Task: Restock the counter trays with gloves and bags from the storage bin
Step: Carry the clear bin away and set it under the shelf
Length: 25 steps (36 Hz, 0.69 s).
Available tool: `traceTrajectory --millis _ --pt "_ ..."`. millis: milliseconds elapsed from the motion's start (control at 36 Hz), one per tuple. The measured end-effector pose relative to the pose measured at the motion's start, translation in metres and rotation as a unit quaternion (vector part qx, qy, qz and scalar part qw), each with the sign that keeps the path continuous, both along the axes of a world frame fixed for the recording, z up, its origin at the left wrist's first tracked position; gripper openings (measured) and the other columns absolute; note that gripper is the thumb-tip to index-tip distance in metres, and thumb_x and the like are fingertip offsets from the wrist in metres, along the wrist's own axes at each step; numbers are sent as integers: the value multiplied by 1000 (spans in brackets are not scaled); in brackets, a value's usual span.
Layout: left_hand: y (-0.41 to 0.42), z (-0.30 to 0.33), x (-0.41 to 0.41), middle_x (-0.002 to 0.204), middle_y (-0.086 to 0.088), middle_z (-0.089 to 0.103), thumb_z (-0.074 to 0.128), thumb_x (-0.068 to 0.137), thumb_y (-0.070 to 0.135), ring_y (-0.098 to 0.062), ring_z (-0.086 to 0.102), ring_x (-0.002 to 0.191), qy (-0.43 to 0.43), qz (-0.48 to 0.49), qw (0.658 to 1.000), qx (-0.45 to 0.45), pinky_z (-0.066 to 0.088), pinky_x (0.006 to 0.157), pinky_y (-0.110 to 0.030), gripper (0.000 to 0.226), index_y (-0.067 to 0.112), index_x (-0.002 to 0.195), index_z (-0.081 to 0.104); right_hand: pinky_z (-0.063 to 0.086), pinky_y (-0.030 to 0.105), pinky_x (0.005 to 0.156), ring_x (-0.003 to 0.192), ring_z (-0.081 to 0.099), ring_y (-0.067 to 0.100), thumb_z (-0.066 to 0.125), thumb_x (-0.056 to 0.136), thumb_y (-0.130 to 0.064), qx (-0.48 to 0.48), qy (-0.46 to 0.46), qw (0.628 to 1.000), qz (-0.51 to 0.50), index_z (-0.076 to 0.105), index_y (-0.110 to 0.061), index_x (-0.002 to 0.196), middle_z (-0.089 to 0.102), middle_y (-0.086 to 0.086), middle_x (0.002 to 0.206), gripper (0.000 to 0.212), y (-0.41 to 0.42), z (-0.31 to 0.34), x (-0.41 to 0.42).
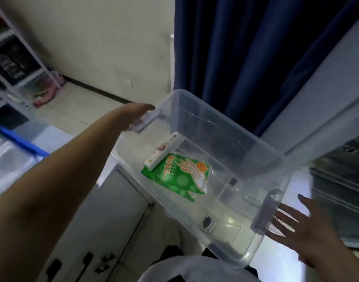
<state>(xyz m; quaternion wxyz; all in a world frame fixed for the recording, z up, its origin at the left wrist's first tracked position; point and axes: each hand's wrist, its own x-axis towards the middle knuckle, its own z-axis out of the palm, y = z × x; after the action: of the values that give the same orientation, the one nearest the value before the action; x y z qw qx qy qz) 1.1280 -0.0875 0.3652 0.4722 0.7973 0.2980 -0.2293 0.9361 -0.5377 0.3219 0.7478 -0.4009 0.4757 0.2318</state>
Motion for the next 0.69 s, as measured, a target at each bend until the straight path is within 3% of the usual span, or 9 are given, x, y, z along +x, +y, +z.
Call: traceTrajectory --millis 83,167,333,444,528,611,694 --pt "26 7 44 111 -13 57 52 95 50 -25 56 92 0 -12 1000 4 41 72 -30 43 16 120 57 54 58 70 106 62 35 63 83 -50 8 -23 1000 -7 67 -9 114 67 16 114 52 28 10 38" --pt "55 8 82 107 -11 58 53 94 49 -23 56 86 3 -3 1000 3 41 68 -30 43 15 119 56 52 57 80 110 61 34 62 83 -54 -11 -40 999 -16 66 -8 116 67 14 116 57 58 15 86" --pt "138 -16 157 96 -9 64 61 85 54 -23 60 82 35 35 999 11 44 67 -31 45 19 115 63 50 57 80 116 57 35 56 84 -63 15 -46 999 21 65 -5 117 65 16 120 67 104 3 203" --pt "194 -39 204 94 -9 64 62 80 60 -22 60 82 66 98 992 35 45 66 -32 42 28 107 65 47 64 92 120 56 37 61 82 -61 35 -25 997 66 65 -6 122 65 16 125 68 141 -19 299" --pt "232 -46 229 96 -7 61 62 80 63 -20 56 80 84 154 984 34 44 67 -30 43 28 104 64 48 63 88 119 54 35 60 84 -57 26 -4 993 111 65 -6 119 62 14 126 63 179 -31 371" --pt "267 -38 243 104 -6 57 59 84 60 -20 54 85 92 219 971 28 42 73 -30 40 27 106 63 43 64 97 113 55 35 55 87 -58 18 22 986 162 65 -6 115 60 15 127 59 227 -37 434" --pt "302 -22 254 98 -4 55 55 89 58 -16 51 72 76 285 955 22 37 61 -24 34 25 94 60 38 64 102 111 54 35 50 89 -59 13 28 977 209 64 -8 105 58 16 130 56 283 -40 486"
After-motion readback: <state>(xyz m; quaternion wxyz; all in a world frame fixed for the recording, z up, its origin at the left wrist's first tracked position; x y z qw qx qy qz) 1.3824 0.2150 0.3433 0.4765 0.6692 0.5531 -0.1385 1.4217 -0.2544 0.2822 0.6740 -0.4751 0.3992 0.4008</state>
